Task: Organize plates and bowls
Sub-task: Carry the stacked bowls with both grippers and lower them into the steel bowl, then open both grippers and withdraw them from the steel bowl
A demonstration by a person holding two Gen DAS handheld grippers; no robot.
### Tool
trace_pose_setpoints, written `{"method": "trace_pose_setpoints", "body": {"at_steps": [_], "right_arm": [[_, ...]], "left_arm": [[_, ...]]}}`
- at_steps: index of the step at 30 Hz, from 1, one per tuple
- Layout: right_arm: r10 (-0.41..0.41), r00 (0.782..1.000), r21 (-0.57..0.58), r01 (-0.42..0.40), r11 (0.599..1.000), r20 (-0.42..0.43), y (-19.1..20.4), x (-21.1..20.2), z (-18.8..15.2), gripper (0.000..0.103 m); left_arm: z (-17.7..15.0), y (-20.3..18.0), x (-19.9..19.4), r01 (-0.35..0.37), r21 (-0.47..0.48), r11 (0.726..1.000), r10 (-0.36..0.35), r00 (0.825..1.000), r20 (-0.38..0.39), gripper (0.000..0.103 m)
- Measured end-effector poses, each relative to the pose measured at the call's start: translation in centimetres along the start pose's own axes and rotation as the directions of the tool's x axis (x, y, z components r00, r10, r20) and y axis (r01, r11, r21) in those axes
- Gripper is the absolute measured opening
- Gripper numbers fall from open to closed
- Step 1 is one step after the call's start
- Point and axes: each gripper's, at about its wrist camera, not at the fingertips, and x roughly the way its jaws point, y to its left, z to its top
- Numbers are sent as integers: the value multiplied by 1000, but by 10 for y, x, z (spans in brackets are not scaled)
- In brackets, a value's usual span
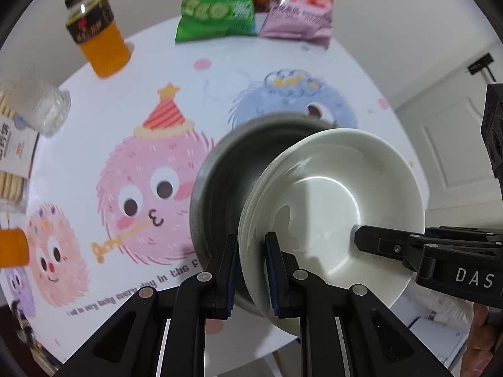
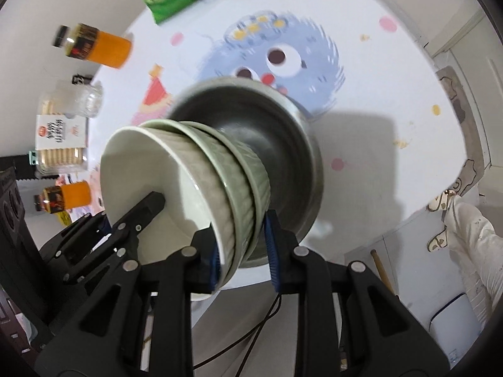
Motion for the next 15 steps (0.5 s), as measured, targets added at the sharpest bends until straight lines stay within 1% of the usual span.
{"method": "trace_pose_setpoints", "body": {"at_steps": [3, 4, 5, 6, 10, 12, 14, 15], "right_arm": [[1, 999, -21, -2, 1000, -37, -8, 18, 7, 27], [1, 999, -26, -2, 1000, -45, -9, 22, 8, 26], [0, 999, -32, -2, 999, -52, -10, 24, 9, 26], [-4, 999, -41, 1, 999, -54, -10, 26, 10, 25], [7, 998, -53, -10, 999, -55, -11, 28, 15, 25], [7, 998, -55, -11, 998, -58, -12, 28, 16, 25], [16, 998, -50, -19, 999, -58, -12, 29, 15, 28], [29, 998, -43, -31, 999, -60, -14, 29, 16, 31]], "left_arm": [[-1, 3, 14, -12, -46, 999, 11, 1000, -20, 16], [-1, 3, 15, -16, -52, 998, 15, 1000, -13, 16], [-1, 0, 13, -38, -41, 998, 38, 999, 1, 16], [0, -2, 13, -56, -35, 998, 56, 998, 2, 16], [3, -3, 14, -69, -56, 996, 69, 998, -10, 16], [3, -2, 15, -68, -80, 994, 68, 998, -4, 17], [2, -2, 14, -70, -90, 993, 71, 998, -1, 18], [2, -2, 12, -71, -93, 993, 71, 997, 1, 21]]}}
